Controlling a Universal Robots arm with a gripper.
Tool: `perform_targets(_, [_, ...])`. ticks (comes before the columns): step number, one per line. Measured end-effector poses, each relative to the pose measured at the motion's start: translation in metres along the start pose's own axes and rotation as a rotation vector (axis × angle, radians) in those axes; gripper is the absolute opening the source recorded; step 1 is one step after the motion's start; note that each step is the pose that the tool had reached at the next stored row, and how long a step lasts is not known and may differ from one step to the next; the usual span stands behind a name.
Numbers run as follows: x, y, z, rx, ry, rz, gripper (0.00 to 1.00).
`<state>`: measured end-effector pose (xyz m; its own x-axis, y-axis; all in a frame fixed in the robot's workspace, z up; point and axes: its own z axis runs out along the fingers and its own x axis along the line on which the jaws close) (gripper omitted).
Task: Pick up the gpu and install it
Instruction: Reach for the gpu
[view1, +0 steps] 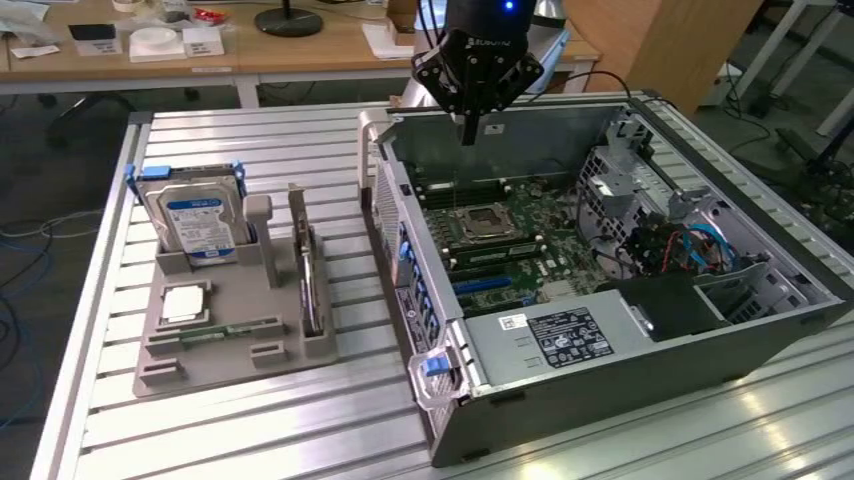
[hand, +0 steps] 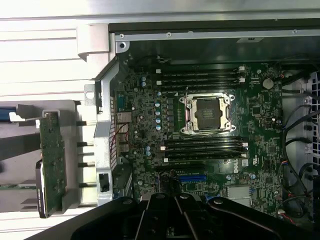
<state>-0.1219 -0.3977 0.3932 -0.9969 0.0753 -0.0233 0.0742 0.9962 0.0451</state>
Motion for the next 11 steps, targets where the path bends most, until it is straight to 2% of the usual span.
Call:
perform_targets(7, [0.0010, 0.0000, 0.0000, -0.0001, 0.0000, 0.000, 0.11])
perform_targets(11, [0.0059, -0.0004, -0.0002, 0.0000, 0.0000, 0.000, 0.11])
